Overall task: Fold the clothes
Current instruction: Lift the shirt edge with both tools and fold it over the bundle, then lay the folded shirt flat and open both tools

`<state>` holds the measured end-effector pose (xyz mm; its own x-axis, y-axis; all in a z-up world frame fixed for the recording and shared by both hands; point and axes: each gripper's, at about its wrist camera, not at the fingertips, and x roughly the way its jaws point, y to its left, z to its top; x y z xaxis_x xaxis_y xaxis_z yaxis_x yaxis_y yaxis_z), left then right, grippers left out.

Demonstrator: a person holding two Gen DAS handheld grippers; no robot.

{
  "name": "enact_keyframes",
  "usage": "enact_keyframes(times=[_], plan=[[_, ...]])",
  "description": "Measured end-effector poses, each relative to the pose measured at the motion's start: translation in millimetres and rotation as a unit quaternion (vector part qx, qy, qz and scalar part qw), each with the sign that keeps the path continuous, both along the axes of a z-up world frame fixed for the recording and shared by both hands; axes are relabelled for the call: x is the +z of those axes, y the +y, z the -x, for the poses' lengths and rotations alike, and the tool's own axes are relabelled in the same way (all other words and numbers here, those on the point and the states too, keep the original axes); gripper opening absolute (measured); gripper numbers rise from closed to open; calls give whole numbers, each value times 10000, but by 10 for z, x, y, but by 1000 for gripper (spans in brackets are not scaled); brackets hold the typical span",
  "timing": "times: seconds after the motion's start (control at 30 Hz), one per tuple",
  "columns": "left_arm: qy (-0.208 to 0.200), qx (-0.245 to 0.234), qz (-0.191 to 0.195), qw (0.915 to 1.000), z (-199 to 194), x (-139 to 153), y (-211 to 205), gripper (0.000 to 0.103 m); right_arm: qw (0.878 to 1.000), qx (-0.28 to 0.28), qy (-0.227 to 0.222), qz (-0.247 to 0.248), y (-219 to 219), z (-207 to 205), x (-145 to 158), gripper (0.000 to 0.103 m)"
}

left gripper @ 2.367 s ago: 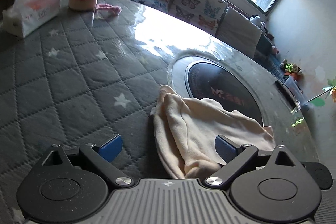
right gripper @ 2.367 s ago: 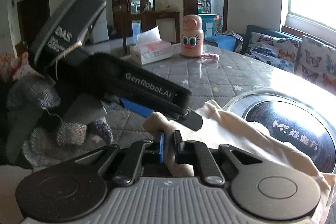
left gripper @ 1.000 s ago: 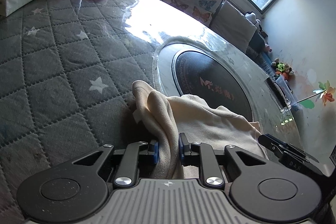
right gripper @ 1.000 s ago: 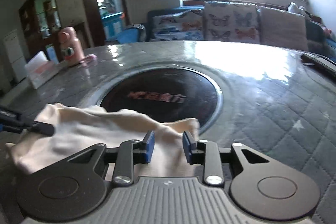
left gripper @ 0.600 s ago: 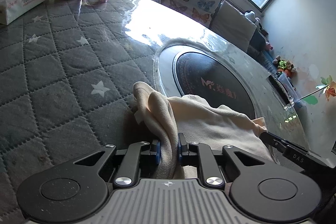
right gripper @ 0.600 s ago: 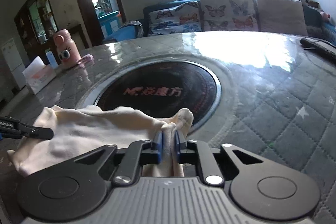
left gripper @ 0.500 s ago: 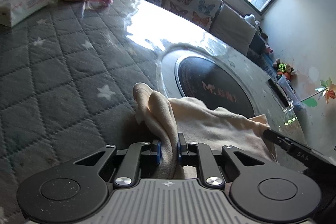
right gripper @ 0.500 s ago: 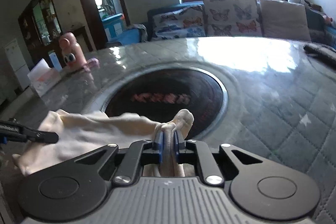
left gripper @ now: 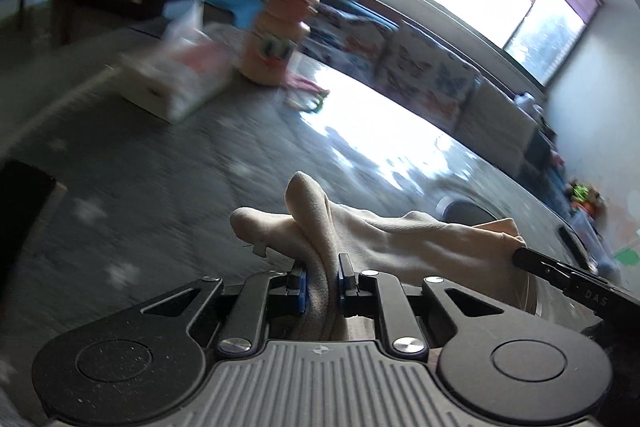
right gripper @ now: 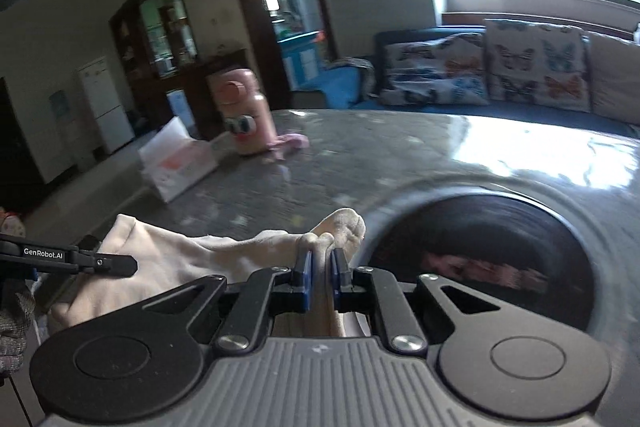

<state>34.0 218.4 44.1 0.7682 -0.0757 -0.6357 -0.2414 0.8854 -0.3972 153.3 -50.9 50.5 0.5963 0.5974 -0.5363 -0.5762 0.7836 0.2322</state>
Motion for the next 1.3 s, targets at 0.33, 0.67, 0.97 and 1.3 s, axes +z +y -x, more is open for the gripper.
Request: enact_keyframes(times=[0.33,0.67,0.97,1.3], plan=[[174,464,-221,9985,-108,-32,400,17,9999,158,27,-52,608,-385,-57,9],[314,581,-865,9941,-116,-53,337,49,9984,149,-155,525,745,-430,-204,15],[361,308,-1298,9904,-432,-60,88,51,9958,736,-18,546,1113,-378,-316,24],[419,591,-1602,9844,-396,-1,168,51,9957,564,413,612,1220,-618,-517,24]])
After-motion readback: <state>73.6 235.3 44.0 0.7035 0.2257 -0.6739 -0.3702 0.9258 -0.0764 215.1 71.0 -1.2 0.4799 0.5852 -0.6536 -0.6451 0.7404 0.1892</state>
